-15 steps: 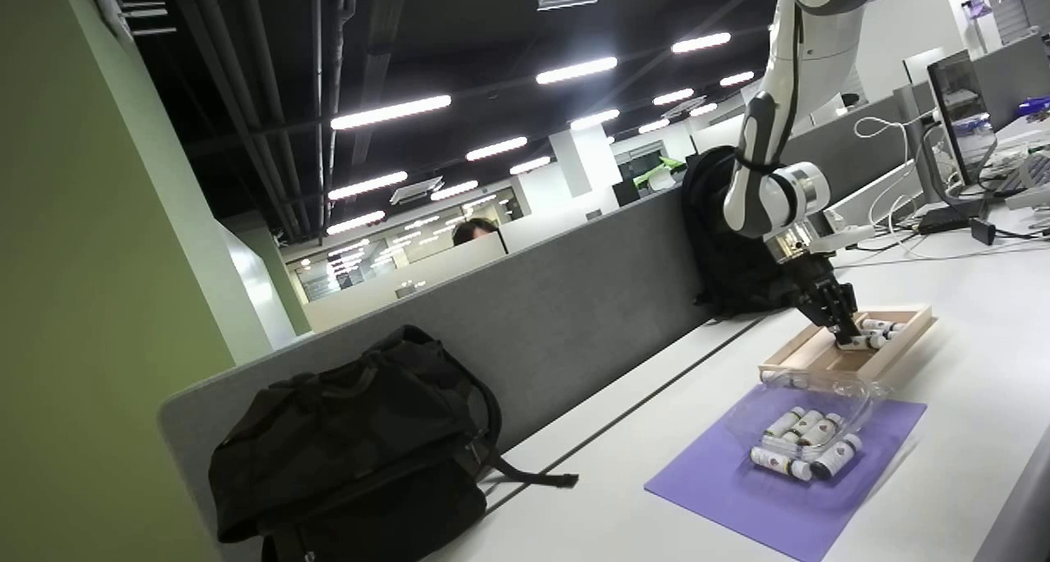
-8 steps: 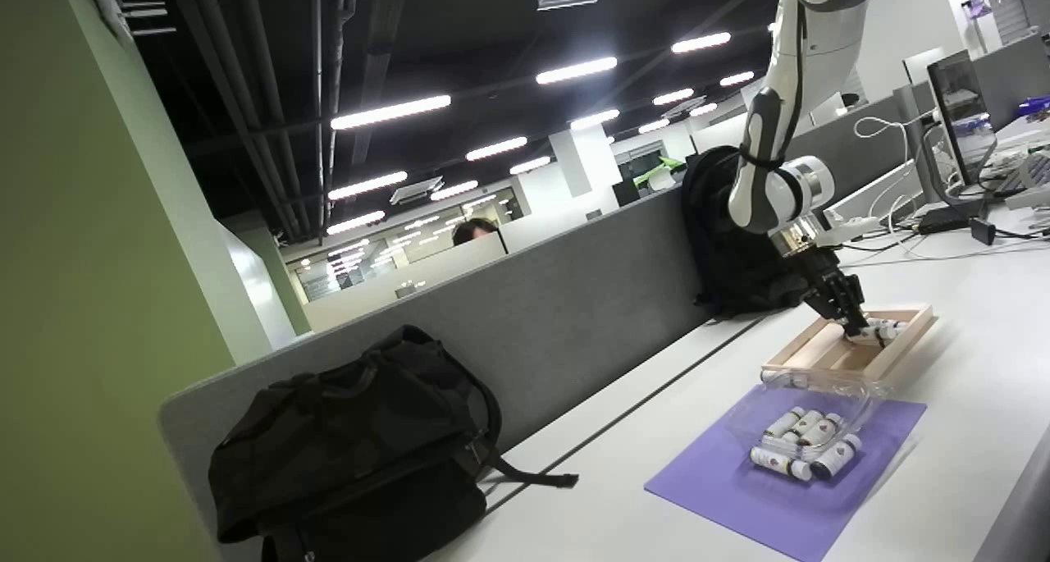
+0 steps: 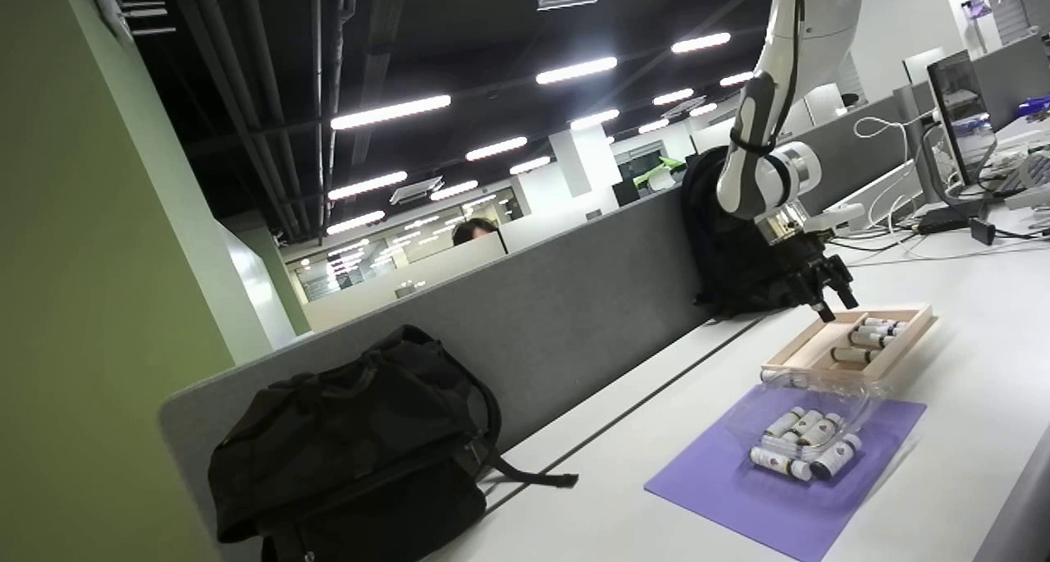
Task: Put two bottles in the tray
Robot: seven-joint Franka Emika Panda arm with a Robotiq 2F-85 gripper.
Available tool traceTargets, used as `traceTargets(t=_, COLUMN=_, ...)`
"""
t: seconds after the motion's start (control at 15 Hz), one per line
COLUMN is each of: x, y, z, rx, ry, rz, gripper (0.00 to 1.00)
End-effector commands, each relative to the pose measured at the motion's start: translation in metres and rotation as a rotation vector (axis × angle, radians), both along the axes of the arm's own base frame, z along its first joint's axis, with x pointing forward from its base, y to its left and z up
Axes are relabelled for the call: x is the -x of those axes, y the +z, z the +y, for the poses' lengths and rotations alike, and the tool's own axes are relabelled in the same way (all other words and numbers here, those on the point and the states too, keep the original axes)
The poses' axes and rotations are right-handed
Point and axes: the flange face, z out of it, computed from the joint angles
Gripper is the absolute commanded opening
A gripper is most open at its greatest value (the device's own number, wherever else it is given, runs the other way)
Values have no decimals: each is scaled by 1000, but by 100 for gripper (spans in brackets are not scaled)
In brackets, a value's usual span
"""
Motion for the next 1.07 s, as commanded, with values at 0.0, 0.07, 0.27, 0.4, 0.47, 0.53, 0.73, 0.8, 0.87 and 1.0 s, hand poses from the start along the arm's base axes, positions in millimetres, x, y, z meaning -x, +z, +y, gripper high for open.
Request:
traceTargets(t=0.0, x=-11, y=28, z=26, rx=-37, ry=25, rz=-17, gripper=100)
traceTargets(t=0.07, x=-17, y=32, z=36, rx=-47, ry=40, rz=-29, gripper=100)
traceTargets(t=0.27, x=-37, y=33, z=80, rx=-80, ry=114, rz=-99, gripper=100)
traceTargets(t=0.4, x=-49, y=25, z=109, rx=-95, ry=177, rz=-147, gripper=100)
traceTargets(t=0.47, x=-53, y=20, z=122, rx=-103, ry=209, rz=-170, gripper=100)
traceTargets(t=0.53, x=-56, y=14, z=135, rx=-112, ry=249, rz=-196, gripper=100)
traceTargets(t=0.73, x=-63, y=-5, z=166, rx=-137, ry=339, rz=-240, gripper=100)
traceTargets(t=0.8, x=-63, y=-13, z=172, rx=-127, ry=330, rz=-228, gripper=100)
traceTargets(t=0.87, x=-62, y=-19, z=177, rx=-138, ry=318, rz=-202, gripper=100)
traceTargets(t=1.0, x=-61, y=-28, z=182, rx=-138, ry=310, rz=-164, gripper=100)
